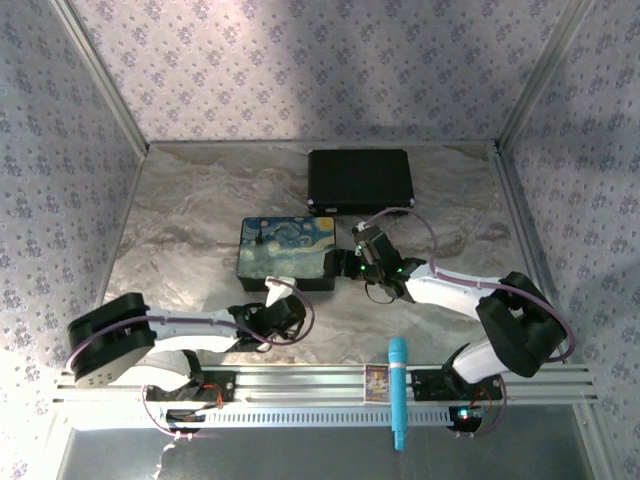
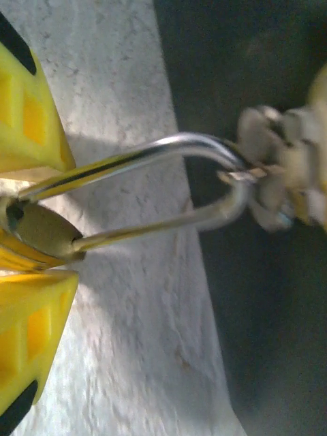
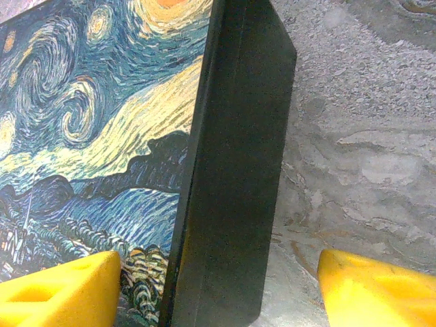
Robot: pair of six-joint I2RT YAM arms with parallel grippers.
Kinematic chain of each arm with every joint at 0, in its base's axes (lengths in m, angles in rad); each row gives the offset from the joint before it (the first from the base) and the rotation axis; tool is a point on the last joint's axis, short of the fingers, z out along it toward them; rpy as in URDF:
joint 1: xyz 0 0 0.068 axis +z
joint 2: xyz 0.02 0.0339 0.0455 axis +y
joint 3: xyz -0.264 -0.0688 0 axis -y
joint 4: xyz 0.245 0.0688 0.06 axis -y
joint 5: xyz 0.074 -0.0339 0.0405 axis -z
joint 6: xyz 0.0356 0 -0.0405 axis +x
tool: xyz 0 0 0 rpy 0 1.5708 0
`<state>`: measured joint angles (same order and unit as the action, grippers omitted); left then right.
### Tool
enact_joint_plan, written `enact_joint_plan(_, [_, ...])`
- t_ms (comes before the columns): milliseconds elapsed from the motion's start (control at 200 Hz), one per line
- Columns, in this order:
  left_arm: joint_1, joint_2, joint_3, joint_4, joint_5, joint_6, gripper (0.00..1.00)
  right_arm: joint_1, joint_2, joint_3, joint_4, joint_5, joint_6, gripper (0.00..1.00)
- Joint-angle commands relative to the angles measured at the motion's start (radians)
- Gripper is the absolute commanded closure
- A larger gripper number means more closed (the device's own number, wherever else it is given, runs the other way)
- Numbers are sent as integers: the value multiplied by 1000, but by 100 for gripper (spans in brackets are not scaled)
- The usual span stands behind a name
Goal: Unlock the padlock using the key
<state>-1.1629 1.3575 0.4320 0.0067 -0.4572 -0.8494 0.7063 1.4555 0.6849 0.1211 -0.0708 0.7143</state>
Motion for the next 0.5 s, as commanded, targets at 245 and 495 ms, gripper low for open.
enact_joint_plan(245, [-53, 64, 190, -382, -115, -101, 93, -13, 54, -65, -181, 45, -17, 25])
enact_joint_plan(495, [-67, 213, 417, -847, -234, -262, 94, -18, 62, -78, -163, 44, -5, 25])
